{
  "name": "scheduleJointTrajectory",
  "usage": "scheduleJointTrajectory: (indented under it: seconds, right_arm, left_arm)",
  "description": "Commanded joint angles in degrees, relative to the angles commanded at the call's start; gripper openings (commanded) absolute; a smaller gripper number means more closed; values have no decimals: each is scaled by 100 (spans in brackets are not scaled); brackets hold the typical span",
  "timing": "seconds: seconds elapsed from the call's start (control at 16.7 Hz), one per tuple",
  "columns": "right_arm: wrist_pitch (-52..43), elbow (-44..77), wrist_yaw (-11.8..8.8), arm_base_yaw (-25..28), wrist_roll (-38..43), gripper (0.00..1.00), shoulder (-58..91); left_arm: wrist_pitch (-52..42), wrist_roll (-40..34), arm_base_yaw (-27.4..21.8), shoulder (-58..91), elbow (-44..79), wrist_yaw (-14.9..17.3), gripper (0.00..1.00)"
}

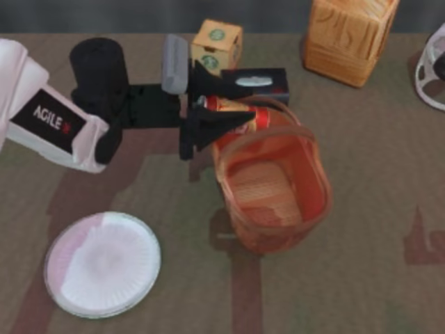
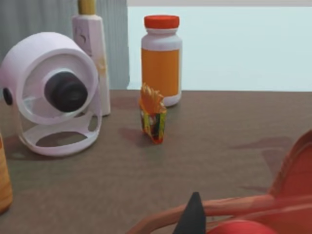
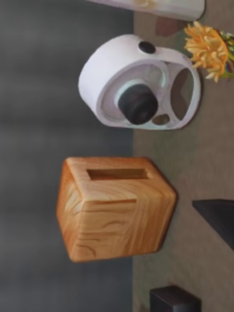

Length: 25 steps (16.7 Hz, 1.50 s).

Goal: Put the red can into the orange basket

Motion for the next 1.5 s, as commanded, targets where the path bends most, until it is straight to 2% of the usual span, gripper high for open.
scheduleJointTrajectory:
  seconds: [0.3,0.9,1.02,1.14,1.26,1.5]
  right_arm:
    - [0,0,0,0,0,100,0]
    - [0,0,0,0,0,100,0]
    - [-155,173,-13,76,-120,100,170]
    - [-507,585,-32,236,-391,100,578]
    - [-1020,1235,-44,455,-784,100,1222]
    - [-2391,3216,-32,996,-1827,100,3202]
  left_arm:
    - [0,0,0,0,0,0,98]
    - [-2,1,-25,-6,2,-2,100]
    - [-74,-54,15,-162,-42,-98,100]
    - [-249,-177,111,-542,-158,-330,100]
    - [-536,-351,261,-1173,-369,-704,100]
    - [-1347,-700,642,-3070,-1051,-1749,100]
